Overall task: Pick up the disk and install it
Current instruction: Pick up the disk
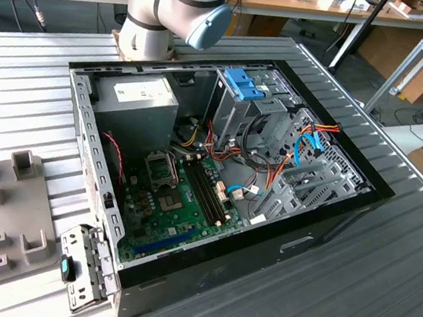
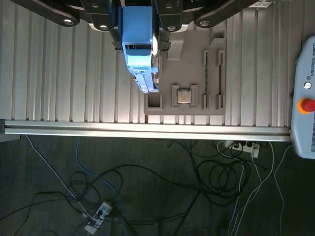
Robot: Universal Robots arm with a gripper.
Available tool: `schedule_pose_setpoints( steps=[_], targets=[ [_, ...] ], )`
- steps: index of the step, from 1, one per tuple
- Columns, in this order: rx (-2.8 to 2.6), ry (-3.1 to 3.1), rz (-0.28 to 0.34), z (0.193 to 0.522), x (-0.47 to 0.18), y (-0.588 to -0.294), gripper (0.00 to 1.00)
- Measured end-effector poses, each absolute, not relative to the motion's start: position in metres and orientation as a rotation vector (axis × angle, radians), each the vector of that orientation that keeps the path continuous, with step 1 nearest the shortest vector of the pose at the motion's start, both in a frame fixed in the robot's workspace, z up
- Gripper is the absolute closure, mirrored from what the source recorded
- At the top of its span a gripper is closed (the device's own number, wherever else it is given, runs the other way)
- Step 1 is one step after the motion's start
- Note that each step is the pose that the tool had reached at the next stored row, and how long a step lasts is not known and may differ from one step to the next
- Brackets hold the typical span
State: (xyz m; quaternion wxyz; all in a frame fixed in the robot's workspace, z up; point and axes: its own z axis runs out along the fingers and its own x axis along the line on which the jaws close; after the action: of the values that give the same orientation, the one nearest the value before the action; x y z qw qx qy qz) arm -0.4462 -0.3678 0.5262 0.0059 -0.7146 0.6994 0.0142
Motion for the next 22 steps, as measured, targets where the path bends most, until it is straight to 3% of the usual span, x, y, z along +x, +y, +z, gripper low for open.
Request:
schedule_pose_setpoints(
  steps=[22],
  targets=[
    [-2.237, 2.189, 0.045, 0.526, -0.408, -0.368, 0.64]
  ],
)
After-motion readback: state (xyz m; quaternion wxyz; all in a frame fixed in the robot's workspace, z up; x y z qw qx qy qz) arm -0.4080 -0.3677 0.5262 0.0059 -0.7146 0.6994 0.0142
